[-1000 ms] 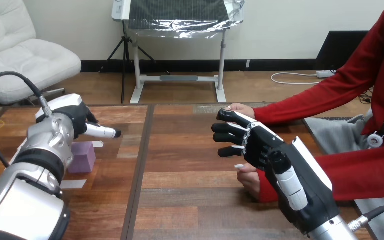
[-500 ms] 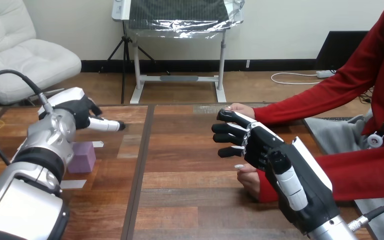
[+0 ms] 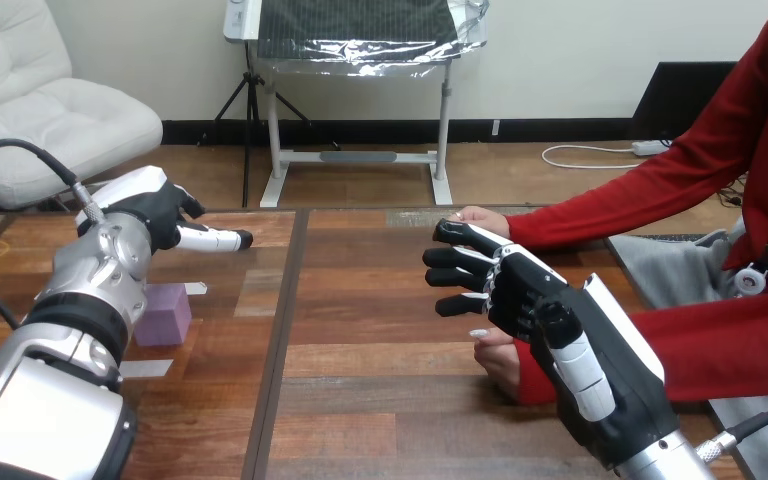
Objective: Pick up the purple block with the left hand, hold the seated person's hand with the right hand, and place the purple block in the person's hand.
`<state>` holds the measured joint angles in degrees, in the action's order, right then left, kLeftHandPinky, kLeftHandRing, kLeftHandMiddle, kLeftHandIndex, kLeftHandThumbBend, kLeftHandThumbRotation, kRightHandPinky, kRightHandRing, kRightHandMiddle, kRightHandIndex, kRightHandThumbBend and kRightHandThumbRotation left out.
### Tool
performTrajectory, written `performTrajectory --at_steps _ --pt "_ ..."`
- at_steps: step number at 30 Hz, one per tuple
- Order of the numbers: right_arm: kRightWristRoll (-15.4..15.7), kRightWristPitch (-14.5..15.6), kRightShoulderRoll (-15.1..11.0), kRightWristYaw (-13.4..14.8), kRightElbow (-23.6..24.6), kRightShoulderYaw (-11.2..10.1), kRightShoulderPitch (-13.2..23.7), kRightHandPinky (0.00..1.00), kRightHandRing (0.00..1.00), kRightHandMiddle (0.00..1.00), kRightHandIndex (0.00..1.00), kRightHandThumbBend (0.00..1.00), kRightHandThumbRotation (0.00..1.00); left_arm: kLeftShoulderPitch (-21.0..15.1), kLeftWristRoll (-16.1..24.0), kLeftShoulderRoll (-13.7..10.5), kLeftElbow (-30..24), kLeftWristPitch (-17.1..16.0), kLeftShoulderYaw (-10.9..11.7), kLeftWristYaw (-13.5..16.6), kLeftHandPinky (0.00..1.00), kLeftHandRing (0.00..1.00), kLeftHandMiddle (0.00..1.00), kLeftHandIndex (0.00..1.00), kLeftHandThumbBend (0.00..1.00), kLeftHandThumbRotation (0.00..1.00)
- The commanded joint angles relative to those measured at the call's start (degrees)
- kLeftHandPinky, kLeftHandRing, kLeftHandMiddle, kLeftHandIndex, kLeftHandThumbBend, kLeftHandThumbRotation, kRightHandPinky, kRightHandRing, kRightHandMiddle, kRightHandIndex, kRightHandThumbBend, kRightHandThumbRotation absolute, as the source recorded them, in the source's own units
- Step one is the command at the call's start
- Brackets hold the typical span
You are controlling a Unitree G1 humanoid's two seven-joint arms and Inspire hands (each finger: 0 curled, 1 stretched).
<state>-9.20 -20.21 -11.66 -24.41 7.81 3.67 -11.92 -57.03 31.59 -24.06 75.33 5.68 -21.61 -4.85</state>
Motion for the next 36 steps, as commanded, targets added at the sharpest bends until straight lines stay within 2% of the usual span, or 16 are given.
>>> performTrajectory --at_steps 1,6,8,13,18,25,36 --pt "-0.4 -0.1 -0.4 0.4 2.5 -0.8 2.4 0.72 0.81 0.82 0.86 0.91 1.00 -4.2 1.3 -1.3 -2.4 -0.2 -0.7 2.2 0.70 0.80 0.85 0.85 0.66 0.58" --pt "-0.6 -0.1 -0.4 0.2 2.3 -0.8 2.4 0.72 0.81 0.82 0.86 0.91 1.00 -4.0 2.9 -1.6 -2.1 -1.1 -2.0 3.3 0.75 0.82 0.85 0.86 0.66 0.58" --pt "-0.7 -0.1 -0.4 0.1 2.3 -0.8 2.4 0.72 0.81 0.82 0.86 0.91 1.00 -4.0 2.9 -1.6 -2.1 -1.0 -1.8 3.7 0.80 0.84 0.87 0.87 0.67 0.58" --pt "-0.7 -0.3 -0.4 0.1 2.2 -0.8 2.4 0.72 0.81 0.83 0.86 0.90 1.00 -3.7 2.9 -1.6 -1.8 -0.9 -1.3 3.9 0.85 0.87 0.89 0.88 0.68 0.57" --pt "-0.5 -0.4 -0.2 0.4 2.2 -0.8 2.3 0.72 0.81 0.82 0.86 0.91 1.00 -3.5 2.6 -1.5 -1.5 -0.4 -0.9 3.2 0.82 0.90 0.91 0.90 0.71 0.61" --pt "-0.3 -0.8 -0.2 0.3 2.0 -0.7 2.2 0.72 0.81 0.82 0.86 0.90 1.00 -3.0 4.2 -1.6 -0.9 -0.7 -2.5 2.3 0.82 0.90 0.92 0.91 0.73 0.65" --pt "-0.5 -0.7 -0.1 0.2 2.1 -0.7 2.1 0.73 0.81 0.83 0.86 0.90 1.00 -1.9 5.4 -1.1 0.0 0.7 -4.2 2.0 0.78 0.88 0.90 0.89 0.75 0.65"
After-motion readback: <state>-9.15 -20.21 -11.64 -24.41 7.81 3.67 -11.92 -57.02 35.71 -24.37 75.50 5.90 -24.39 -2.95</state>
